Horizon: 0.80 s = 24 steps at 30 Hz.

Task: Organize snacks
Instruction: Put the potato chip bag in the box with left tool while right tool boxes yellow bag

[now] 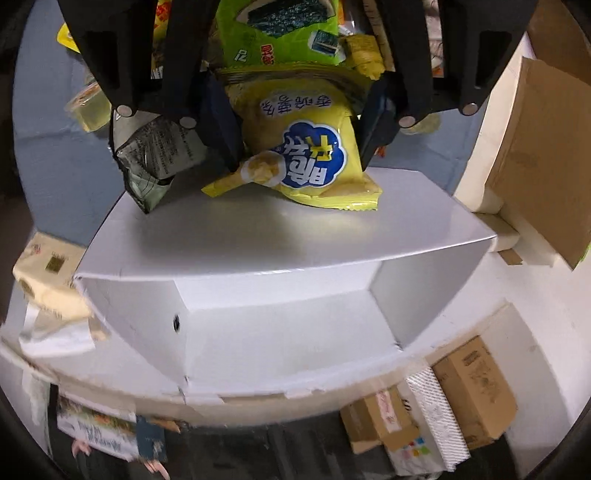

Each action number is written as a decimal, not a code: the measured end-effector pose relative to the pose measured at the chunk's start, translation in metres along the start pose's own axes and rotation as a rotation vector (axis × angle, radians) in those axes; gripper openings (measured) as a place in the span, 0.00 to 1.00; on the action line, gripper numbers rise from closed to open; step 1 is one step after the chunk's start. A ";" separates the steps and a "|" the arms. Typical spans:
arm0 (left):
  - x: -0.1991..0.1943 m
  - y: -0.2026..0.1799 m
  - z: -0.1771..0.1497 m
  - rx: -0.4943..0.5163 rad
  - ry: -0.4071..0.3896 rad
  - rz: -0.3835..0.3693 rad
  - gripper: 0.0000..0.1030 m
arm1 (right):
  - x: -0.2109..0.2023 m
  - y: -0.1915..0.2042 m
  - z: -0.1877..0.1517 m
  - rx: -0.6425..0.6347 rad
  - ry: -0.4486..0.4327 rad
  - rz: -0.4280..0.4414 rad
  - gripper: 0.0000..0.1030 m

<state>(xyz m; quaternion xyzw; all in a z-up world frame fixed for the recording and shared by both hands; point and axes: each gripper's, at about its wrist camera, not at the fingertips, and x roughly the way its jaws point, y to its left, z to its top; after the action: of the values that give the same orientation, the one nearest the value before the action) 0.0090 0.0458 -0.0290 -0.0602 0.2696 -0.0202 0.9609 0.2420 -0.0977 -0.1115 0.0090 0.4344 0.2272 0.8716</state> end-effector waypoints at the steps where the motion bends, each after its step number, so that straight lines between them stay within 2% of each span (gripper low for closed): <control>1: 0.000 0.001 0.001 -0.009 0.000 -0.003 0.47 | -0.006 0.001 -0.002 -0.004 -0.011 0.000 0.61; 10: 0.012 -0.003 0.003 0.002 -0.006 -0.020 0.47 | -0.104 -0.011 -0.028 0.021 -0.223 0.117 0.61; 12: 0.026 -0.005 0.015 0.013 -0.007 -0.027 0.47 | -0.125 -0.019 -0.025 0.028 -0.272 0.120 0.61; 14: 0.044 -0.007 0.032 0.034 -0.014 -0.028 0.47 | -0.134 -0.026 -0.014 0.038 -0.285 0.127 0.61; 19: 0.111 -0.005 0.098 0.064 -0.008 -0.009 0.47 | -0.128 -0.044 0.039 0.028 -0.307 0.090 0.61; 24: 0.194 0.001 0.152 0.077 0.064 0.035 0.47 | -0.078 -0.057 0.093 0.024 -0.222 0.042 0.61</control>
<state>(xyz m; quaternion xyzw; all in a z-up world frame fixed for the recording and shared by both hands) 0.2541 0.0487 -0.0001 -0.0176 0.3002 -0.0159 0.9536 0.2944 -0.1632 -0.0072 0.0537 0.3376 0.2379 0.9091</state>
